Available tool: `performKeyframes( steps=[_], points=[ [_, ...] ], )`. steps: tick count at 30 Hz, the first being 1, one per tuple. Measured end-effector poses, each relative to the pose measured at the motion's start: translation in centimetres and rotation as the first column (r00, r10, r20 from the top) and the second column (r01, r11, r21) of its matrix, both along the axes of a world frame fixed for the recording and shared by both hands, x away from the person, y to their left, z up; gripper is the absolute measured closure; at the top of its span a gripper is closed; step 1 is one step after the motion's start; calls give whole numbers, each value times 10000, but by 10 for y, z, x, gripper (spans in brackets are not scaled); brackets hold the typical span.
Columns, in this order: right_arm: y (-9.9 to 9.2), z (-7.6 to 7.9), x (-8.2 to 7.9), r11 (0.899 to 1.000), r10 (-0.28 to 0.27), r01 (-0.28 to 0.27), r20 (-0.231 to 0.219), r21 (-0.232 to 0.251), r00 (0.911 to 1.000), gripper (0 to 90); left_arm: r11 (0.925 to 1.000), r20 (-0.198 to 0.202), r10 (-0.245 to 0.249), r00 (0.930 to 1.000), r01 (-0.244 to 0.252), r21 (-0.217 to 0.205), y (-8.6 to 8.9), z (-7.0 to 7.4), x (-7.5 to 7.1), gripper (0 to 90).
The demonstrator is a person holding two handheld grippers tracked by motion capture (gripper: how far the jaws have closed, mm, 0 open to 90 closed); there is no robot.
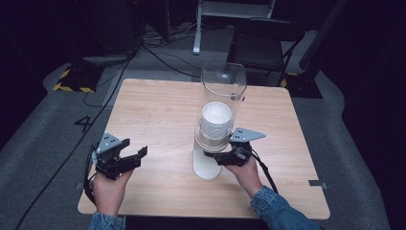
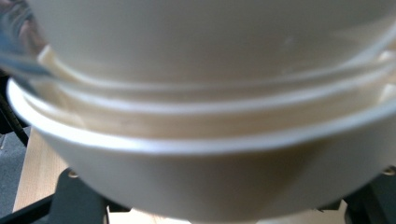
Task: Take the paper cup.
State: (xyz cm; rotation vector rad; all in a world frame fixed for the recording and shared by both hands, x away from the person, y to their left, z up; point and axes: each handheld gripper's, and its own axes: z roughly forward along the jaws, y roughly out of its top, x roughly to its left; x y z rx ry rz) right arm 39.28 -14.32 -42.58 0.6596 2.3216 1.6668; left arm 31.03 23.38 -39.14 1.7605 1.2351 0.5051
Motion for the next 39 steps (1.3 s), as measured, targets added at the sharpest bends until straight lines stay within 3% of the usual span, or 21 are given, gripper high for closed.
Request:
performKeyframes(
  steps=[10,16,35,39],
  points=[
    [-1,-5,-2,9999,-92,98,561,-102,9984,314,10000,-5,-48,10000,48,-15,-1,0,0,288],
    [-1,-6,-3,9998,-80,91,644,-162,9979,319,10000,-49,-89,9999,89,-18,-1,-1,1,288],
    [-3,-11,-5,9997,22,-33,448,236,9990,322,10000,-111,-74,9999,74,-29,-1,-2,2,288],
    [-3,-14,-5,9993,135,-143,212,357,9997,323,10000,-126,-66,9999,66,-38,-1,-2,2,289]
  ],
)
